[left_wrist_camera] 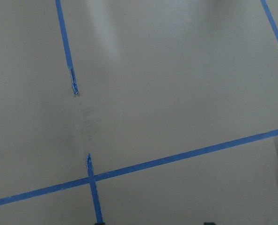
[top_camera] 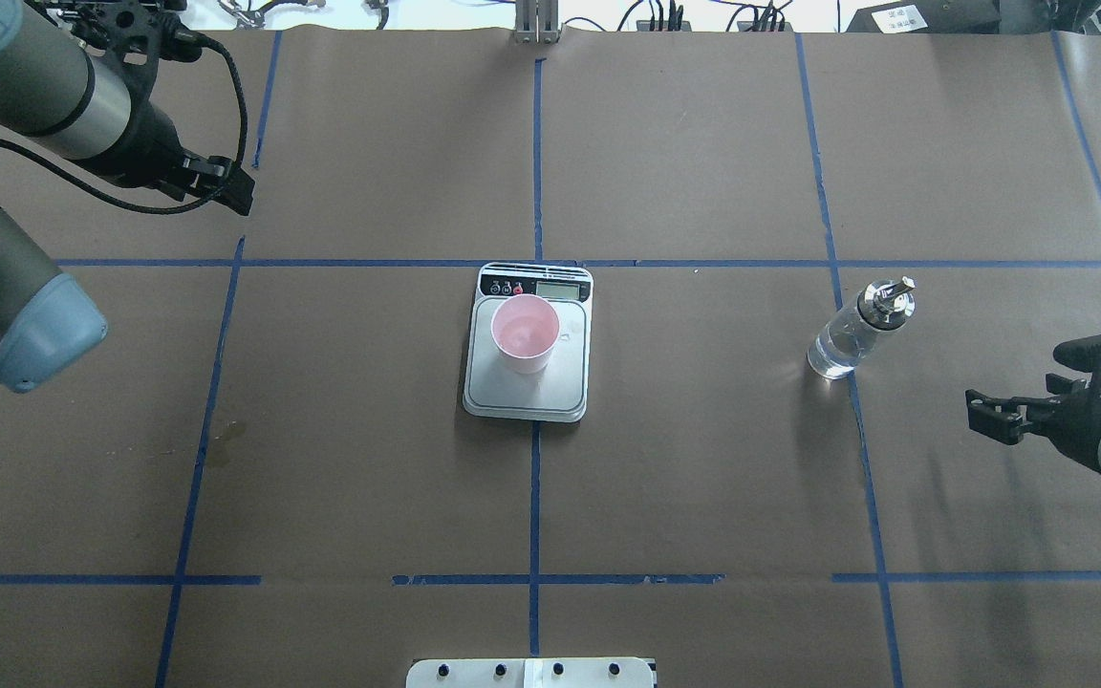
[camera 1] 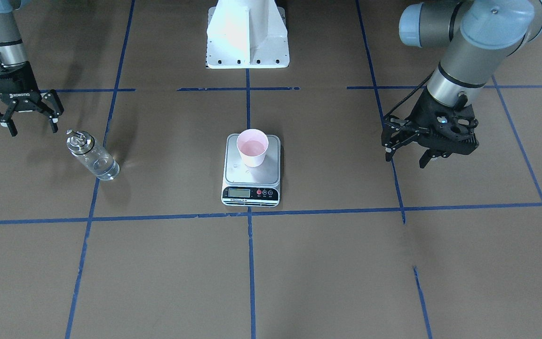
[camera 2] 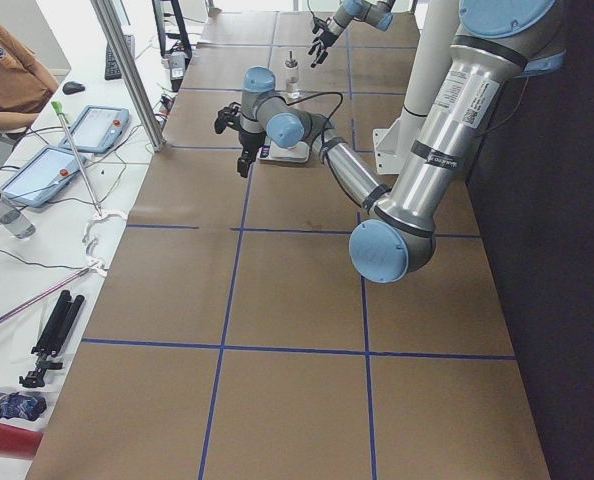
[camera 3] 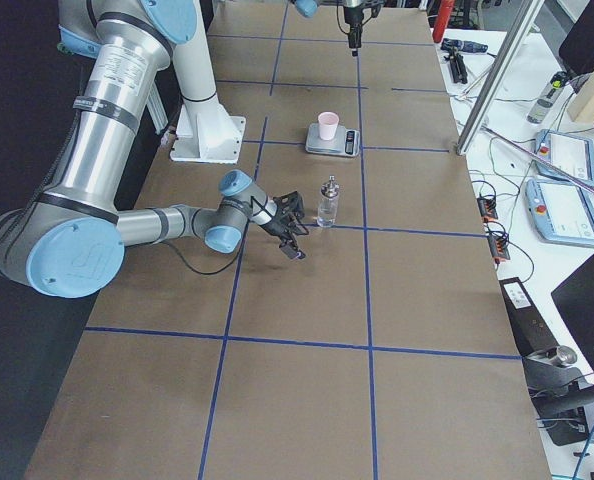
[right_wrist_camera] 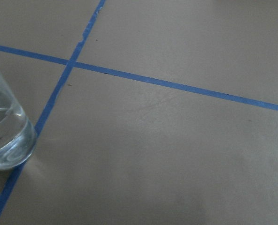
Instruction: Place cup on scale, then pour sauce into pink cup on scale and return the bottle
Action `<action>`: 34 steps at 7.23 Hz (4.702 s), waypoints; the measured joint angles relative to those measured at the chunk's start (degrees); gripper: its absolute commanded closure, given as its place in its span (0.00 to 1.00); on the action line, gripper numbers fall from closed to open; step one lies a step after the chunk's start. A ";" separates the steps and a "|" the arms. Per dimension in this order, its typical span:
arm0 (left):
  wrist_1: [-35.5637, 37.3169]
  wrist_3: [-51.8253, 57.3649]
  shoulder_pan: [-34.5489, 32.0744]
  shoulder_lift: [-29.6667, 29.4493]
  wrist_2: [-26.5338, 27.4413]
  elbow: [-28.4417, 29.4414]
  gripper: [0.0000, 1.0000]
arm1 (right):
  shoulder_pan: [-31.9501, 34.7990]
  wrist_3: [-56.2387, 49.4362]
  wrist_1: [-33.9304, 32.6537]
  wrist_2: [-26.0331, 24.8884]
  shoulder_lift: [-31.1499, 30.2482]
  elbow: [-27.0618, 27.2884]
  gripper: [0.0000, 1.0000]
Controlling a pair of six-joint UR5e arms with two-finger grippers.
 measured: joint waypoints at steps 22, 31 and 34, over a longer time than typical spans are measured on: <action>4.14 36.66 -35.89 27.60 -13.69 6.01 0.00 | 54.37 -71.01 -61.28 51.02 34.95 -20.60 0.00; 6.13 36.63 -35.73 25.00 -15.74 8.77 0.00 | 54.28 -69.97 -60.58 51.59 30.77 -22.02 0.00; 6.63 36.70 -35.73 25.26 -18.20 8.63 0.00 | 54.28 -69.96 -60.58 51.60 30.74 -22.05 0.00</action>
